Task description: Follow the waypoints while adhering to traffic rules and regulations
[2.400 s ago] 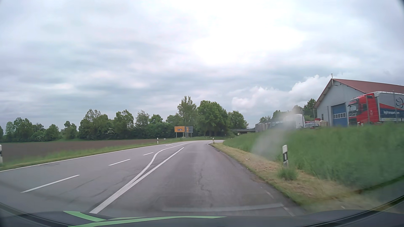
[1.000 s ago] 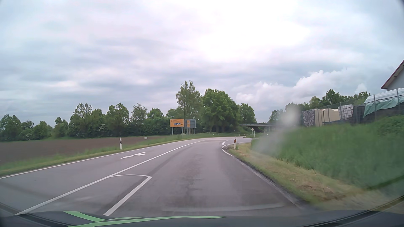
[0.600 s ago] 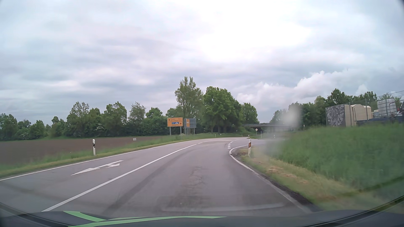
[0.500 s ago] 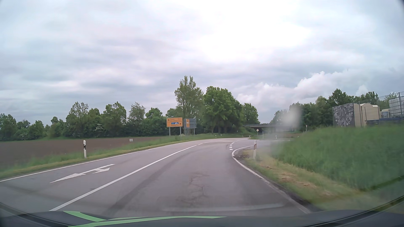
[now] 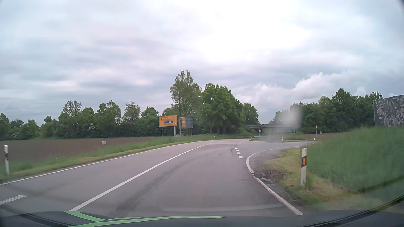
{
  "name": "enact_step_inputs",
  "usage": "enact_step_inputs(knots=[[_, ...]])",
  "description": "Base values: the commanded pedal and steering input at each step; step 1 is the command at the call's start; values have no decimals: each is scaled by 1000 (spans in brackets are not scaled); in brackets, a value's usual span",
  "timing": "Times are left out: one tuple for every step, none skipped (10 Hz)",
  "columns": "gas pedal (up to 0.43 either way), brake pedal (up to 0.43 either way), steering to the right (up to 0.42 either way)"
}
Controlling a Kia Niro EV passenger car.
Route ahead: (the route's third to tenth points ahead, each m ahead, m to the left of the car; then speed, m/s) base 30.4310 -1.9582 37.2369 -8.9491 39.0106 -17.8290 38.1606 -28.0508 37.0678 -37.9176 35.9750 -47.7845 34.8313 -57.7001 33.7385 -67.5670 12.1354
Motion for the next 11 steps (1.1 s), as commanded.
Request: enact_step_inputs(knots=[[0, 226, 38], [0, 226, 41], [0, 213, 46], [0, 207, 52], [0, 201, 62], [0, 195, 69], [0, 189, 80], [0, 177, 89], [0, 177, 95], [0, 171, 102], [0, 152, 111]])
